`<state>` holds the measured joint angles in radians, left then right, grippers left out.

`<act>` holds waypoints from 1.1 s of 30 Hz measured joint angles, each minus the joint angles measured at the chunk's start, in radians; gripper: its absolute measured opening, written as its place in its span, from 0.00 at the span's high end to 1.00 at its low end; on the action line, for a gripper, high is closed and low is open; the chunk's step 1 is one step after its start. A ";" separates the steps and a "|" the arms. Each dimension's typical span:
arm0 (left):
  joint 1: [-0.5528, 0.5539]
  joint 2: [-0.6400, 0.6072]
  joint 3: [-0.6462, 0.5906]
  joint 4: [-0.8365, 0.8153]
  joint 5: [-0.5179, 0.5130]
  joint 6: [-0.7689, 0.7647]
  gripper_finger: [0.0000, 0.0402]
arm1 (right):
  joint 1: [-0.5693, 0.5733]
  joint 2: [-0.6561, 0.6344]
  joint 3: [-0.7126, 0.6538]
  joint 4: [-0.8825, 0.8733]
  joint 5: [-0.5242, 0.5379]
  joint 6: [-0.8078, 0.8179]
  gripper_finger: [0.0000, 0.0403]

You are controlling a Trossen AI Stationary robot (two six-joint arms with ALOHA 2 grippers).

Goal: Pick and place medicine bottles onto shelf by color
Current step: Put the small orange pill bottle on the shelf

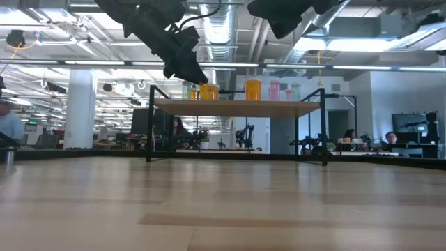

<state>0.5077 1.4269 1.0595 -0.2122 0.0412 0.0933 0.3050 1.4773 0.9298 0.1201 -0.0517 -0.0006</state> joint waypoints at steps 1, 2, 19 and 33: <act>0.000 0.000 0.000 0.002 0.000 0.000 0.73 | 0.000 0.000 0.000 0.000 0.000 0.000 0.54; -0.001 0.000 0.000 0.001 0.001 0.000 0.73 | 0.000 0.000 0.000 0.000 0.000 0.000 0.55; -0.001 0.000 0.000 -0.008 0.006 -0.001 0.73 | 0.000 0.000 0.000 0.000 0.000 0.001 0.55; 0.003 -0.001 0.000 -0.008 0.006 -0.010 0.59 | 0.000 0.000 0.000 0.000 0.000 0.001 0.54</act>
<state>0.5110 1.4261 1.0595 -0.2203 0.0467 0.0837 0.3050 1.4773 0.9298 0.1200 -0.0517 0.0006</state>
